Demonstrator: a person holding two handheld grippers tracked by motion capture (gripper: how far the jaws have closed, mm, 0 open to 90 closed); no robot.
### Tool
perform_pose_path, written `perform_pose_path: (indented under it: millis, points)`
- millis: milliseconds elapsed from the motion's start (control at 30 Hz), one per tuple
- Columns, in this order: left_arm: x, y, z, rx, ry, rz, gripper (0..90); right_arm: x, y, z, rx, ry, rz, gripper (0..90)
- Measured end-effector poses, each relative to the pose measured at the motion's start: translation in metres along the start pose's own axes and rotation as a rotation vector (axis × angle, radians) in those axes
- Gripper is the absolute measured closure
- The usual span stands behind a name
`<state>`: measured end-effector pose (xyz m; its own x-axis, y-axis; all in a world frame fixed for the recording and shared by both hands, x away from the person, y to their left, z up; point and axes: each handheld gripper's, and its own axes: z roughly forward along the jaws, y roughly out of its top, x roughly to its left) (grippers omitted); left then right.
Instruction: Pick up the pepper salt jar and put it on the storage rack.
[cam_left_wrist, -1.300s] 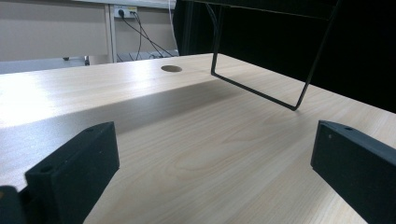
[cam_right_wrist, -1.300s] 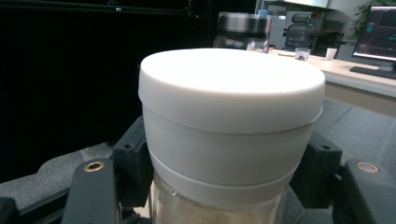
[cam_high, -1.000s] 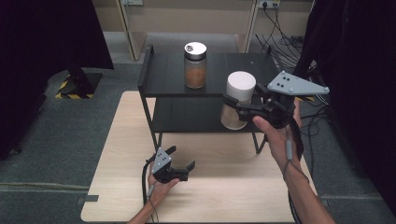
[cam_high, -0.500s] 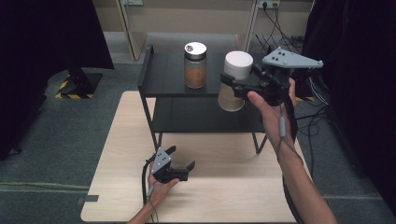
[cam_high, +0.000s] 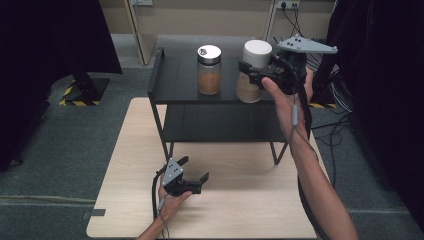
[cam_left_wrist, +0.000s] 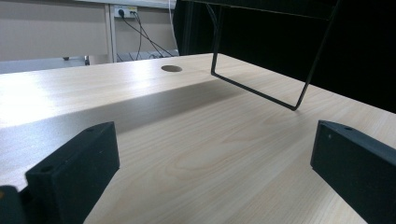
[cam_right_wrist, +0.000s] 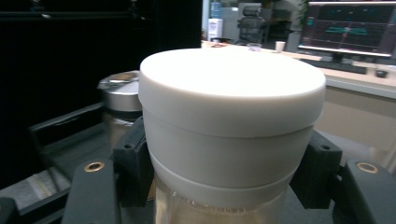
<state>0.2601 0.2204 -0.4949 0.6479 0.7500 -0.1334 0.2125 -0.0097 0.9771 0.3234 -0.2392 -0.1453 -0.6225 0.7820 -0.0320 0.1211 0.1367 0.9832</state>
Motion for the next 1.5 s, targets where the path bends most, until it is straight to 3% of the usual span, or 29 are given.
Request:
perform_pose_path:
  millis: [633,1000,1367,1400,1500]
  points:
    - [0.0,0.0,0.001,0.002,-0.002,0.002,0.6,-0.008,-0.001,0.021,-0.01,-0.064,0.031,35.0]
    - [0.0,0.0,0.001,0.004,-0.003,0.002,0.7,-0.007,-0.002,0.025,-0.011,-0.069,0.038,35.0]
    - [-0.001,0.0,0.002,0.007,-0.005,0.004,0.7,-0.004,-0.006,0.026,-0.012,-0.069,0.015,34.5]
    - [-0.002,0.0,0.002,0.008,-0.005,0.005,0.7,-0.004,-0.006,0.026,-0.012,-0.071,0.014,33.3]
    - [-0.001,0.0,0.001,0.004,-0.004,0.004,0.7,0.0,-0.009,0.025,-0.019,-0.096,0.008,16.1]
